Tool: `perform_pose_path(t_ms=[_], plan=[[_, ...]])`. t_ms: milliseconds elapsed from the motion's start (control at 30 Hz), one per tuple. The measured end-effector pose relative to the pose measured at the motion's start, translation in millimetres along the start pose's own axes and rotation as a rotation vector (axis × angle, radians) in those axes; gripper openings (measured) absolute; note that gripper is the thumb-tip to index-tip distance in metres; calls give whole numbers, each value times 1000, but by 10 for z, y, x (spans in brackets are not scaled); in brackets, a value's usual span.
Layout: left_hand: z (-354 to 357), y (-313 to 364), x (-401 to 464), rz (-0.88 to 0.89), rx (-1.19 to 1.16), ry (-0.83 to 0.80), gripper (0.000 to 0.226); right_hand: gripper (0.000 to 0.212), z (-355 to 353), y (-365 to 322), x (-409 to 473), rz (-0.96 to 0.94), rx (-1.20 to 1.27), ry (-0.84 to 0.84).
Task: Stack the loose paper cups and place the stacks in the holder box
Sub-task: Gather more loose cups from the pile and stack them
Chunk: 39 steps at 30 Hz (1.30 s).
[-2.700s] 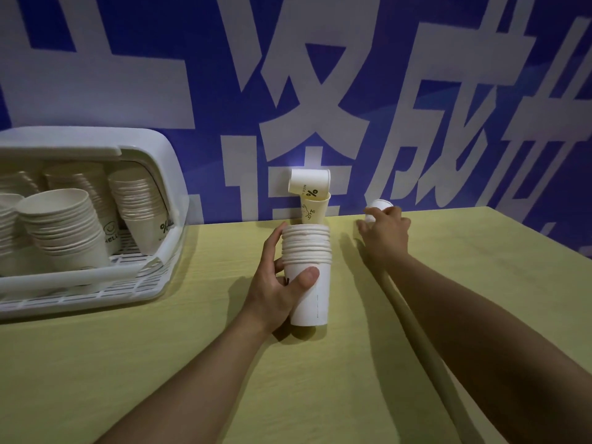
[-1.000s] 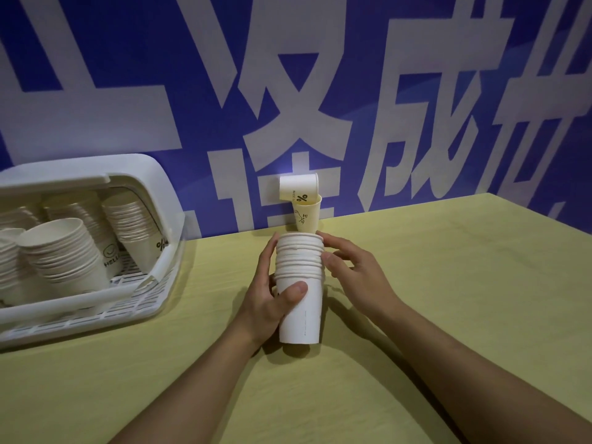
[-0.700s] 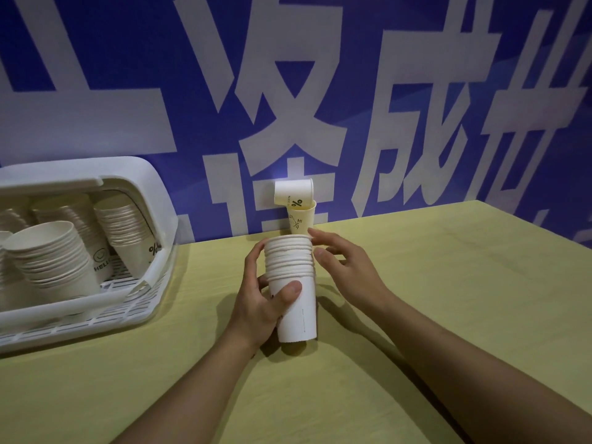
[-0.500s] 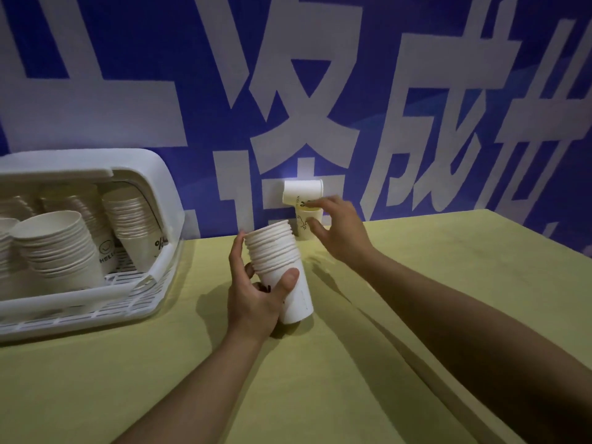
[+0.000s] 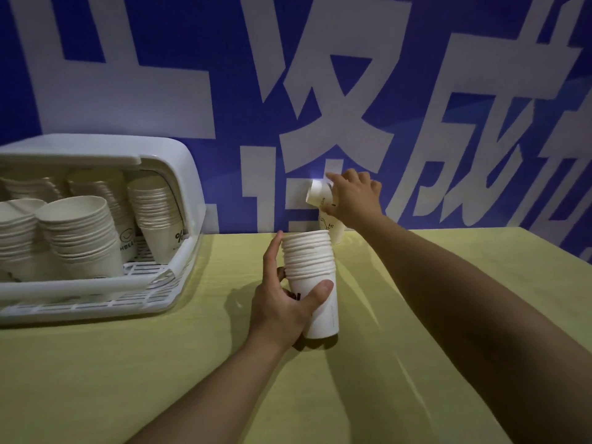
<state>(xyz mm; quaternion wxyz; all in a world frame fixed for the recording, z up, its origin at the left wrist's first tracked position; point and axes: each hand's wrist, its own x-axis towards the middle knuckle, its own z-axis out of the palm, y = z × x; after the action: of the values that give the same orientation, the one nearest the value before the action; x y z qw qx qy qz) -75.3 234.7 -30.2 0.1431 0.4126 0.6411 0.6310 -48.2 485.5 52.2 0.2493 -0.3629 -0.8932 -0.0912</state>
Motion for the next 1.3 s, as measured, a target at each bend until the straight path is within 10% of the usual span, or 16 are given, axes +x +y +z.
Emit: perform_pose_path(t_ms=[133, 433, 633, 900, 1067, 1300], plan=[[-14, 4, -10, -24, -6, -13, 108, 67, -78, 47, 50, -6, 4, 18], [-33, -11, -25, 13, -73, -113, 98, 90, -603, -103, -895, 175, 896, 225], [-7, 28, -73, 26, -69, -233, 93, 55, -533, -61, -1773, 544, 1260, 189], [-17, 27, -76, -5, -63, -347, 99, 31, -548, -17, -1870, 604, 1366, 144], [-9, 18, -54, -43, -99, -501, 96, 74, -589, -39, -1861, 523, 1395, 206], [31, 37, -88, -45, -76, -581, 96, 76, -587, -94, -1908, 394, 1344, 99]])
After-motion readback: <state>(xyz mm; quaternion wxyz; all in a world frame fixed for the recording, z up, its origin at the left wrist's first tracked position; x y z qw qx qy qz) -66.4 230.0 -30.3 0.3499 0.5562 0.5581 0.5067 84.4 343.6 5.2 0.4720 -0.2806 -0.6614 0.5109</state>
